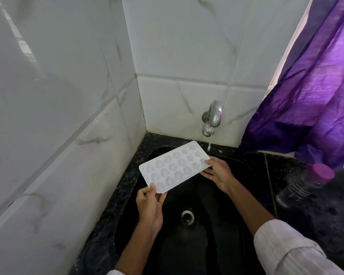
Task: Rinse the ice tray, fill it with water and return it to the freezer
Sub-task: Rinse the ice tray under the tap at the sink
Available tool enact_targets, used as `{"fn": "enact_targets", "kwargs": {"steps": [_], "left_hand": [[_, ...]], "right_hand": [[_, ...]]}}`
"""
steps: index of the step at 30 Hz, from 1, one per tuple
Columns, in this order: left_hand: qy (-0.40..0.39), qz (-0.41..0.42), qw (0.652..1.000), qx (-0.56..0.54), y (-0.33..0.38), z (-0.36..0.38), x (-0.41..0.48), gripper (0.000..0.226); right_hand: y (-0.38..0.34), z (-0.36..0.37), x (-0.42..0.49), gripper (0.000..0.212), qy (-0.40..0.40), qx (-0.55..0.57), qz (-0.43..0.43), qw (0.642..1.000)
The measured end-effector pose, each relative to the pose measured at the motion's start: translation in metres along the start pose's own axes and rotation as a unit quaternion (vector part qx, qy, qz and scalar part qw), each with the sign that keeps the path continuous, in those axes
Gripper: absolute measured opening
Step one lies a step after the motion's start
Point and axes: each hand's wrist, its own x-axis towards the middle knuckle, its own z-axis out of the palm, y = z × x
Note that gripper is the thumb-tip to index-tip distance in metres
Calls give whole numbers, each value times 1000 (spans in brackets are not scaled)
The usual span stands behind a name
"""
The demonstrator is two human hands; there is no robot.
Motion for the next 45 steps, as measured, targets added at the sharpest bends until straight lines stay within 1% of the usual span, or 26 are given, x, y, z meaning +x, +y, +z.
{"fn": "enact_targets", "kwargs": {"steps": [4, 7, 10, 13, 16, 18, 21, 25, 27, 31, 36, 41, 45], "left_hand": [[-5, -4, 1000, 11, 2, -3, 1, 7], [-14, -2, 1000, 18, 3, -3, 1, 8], [-15, 0, 1000, 19, 3, -1, 1, 8], [-13, 6, 1000, 15, 5, -1, 1, 8], [-12, 10, 1000, 11, 8, -3, 2, 7], [-12, 12, 1000, 14, 9, -4, 1, 7], [-18, 15, 1000, 18, 7, -5, -1, 8], [-27, 22, 999, 23, 4, -3, -6, 10], [-27, 22, 999, 21, 4, -2, -7, 10], [-22, 25, 999, 16, 7, -2, -6, 11], [-20, 29, 999, 12, 12, -6, -4, 10], [-26, 25, 999, 4, 10, -10, -5, 7], [-26, 24, 999, 3, 10, -11, -5, 10]], "right_hand": [[2, 2, 2, 16, 17, -23, -7, 1000], [7, 5, 7, 19, 45, -55, -13, 997], [9, 12, 10, 17, 68, -40, -9, 997], [7, 17, 12, 15, 63, -15, -4, 998], [1, 17, 12, 14, 37, -24, 7, 999], [-2, 16, 13, 17, 28, -27, 22, 999], [-5, 16, 16, 22, 43, -32, 30, 998], [-4, 17, 18, 22, 70, -32, 22, 997], [-4, 17, 18, 19, 66, -25, 15, 997], [-3, 16, 12, 16, 21, -10, -3, 1000], [-5, 15, 11, 23, -12, -8, 3, 1000], [-6, 18, 11, 25, -10, -10, 12, 1000], [-2, 19, 8, 20, -5, 10, 11, 1000]]}}
